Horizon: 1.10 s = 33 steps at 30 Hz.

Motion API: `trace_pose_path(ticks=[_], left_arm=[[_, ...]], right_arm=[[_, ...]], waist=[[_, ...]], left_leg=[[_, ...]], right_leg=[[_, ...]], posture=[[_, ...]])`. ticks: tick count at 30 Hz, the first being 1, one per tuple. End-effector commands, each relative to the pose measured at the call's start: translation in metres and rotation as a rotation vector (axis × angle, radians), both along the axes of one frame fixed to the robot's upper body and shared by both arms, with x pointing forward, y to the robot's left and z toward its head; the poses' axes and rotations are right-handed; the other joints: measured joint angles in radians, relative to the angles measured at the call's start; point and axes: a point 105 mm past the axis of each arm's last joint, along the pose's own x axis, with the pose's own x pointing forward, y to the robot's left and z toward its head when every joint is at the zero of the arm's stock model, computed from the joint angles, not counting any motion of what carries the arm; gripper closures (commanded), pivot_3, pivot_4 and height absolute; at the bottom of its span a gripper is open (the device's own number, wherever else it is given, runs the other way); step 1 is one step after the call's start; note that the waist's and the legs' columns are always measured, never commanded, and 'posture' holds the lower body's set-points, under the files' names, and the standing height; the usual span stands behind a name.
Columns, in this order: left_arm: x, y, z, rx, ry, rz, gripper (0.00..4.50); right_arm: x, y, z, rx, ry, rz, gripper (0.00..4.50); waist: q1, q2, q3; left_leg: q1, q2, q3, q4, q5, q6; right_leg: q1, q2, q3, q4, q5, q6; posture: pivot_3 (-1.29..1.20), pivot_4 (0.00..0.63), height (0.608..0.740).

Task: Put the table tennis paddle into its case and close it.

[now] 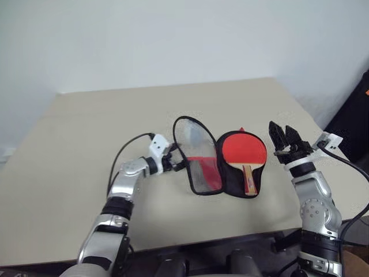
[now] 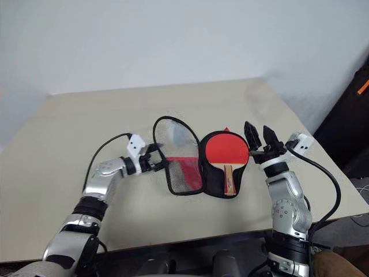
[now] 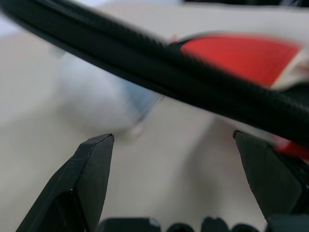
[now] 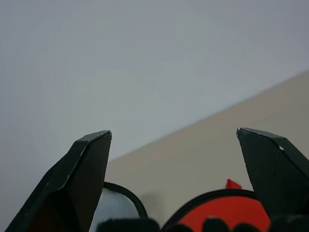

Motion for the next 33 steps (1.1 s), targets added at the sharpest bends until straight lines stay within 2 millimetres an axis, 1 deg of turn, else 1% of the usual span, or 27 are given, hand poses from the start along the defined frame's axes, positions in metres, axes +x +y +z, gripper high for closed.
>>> trace_pose_path(ticks=[1,3,6,9,12,17,20,24,28,31,33], left_arm=[[-0.002,-0.018,0.04,-0.069,-0.096,-0.06,0.29],[-0.008,-0.026,0.045,-0.093,-0.096,-0.082,0.29],[-0.017,-0.039,0.043,-0.115,-0.079,-0.097,0.29],[-0.021,-0.049,0.031,-0.117,-0.027,-0.089,0.29],[-0.019,-0.057,0.024,-0.141,0.026,-0.053,0.29],[-0.021,-0.072,0.008,-0.14,0.137,-0.047,0.29],[-0.019,-0.076,0.001,-0.127,0.205,-0.035,0.29],[-0.021,-0.078,-0.011,-0.074,0.321,-0.017,0.29],[-0.029,-0.086,-0.013,-0.116,0.51,-0.041,0.29],[-0.033,-0.103,-0.009,-0.171,0.626,-0.086,0.29],[-0.035,-0.109,-0.007,-0.191,0.67,-0.1,0.29]], right_arm=[[-0.006,-0.007,0.027,0.039,-0.099,-0.027,0.02],[-0.005,-0.007,0.027,0.028,-0.099,-0.031,0.02],[-0.004,-0.005,0.024,0.013,-0.096,-0.03,0.02],[-0.003,-0.003,0.022,0.007,-0.091,-0.034,0.02],[-0.001,-0.005,0.022,0.006,-0.09,-0.049,0.02],[0.003,-0.017,0.025,0.029,-0.09,-0.106,0.02],[0.003,-0.021,0.027,0.038,-0.096,-0.125,0.02],[0.005,-0.021,0.024,0.005,-0.079,-0.147,0.02],[0.008,-0.022,0.018,-0.007,-0.056,-0.169,0.02],[0.008,-0.021,0.014,-0.021,-0.042,-0.178,0.02],[0.008,-0.021,0.012,-0.023,-0.037,-0.183,0.02]], waist=[[0.0,0.0,0.0],[-0.002,0.0,0.0],[-0.003,0.001,-0.001],[-0.003,0.001,-0.001],[-0.001,0.001,-0.001],[0.0,0.001,-0.001],[0.0,0.001,-0.001],[-0.001,0.001,-0.001],[-0.002,0.001,-0.001],[0.0,0.002,-0.001],[0.0,0.002,-0.001]], left_leg=[[0.0,0.0,0.0,0.0,0.0,0.0],[0.001,0.0,0.0,0.0,0.0,0.0],[0.001,0.0,0.0,0.0,0.0,0.0],[0.001,0.0,0.0,0.0,0.0,0.0],[0.0,0.0,0.0,0.001,0.0,0.0],[0.001,0.0,0.0,0.001,0.0,0.0],[0.001,0.0,0.0,0.001,0.0,0.0],[0.001,0.0,0.0,0.001,0.0,0.0],[0.001,0.0,0.0,0.001,0.0,0.0],[0.001,0.0,0.0,0.001,0.0,0.0],[0.0,0.0,0.0,0.002,0.0,0.0]], right_leg=[[0.0,0.0,0.0,0.0,0.0,0.0],[0.0,0.0,0.0,0.0,0.0,0.0],[0.0,0.0,0.0,0.0,0.0,0.0],[0.0,0.0,0.001,0.0,0.0,0.0],[0.001,0.001,0.001,0.0,0.0,0.0],[0.001,0.001,0.001,0.0,0.0,0.0],[0.001,0.001,0.001,0.0,0.0,0.0],[0.001,0.001,0.001,0.0,0.0,0.0],[0.001,0.001,0.001,0.0,0.0,0.0],[0.001,0.001,0.001,0.0,0.0,0.0],[0.002,0.001,0.001,0.0,0.0,0.0]], posture=[[0.0,0.0,0.74],[0.0,0.0,0.74],[0.0,0.0,0.74],[0.0,0.0,0.74],[0.0,0.0,0.74],[0.0,0.0,0.74],[0.0,0.0,0.74],[0.0,0.0,0.74],[0.0,0.0,0.74],[0.0,0.0,0.74],[0.0,0.0,0.74]])
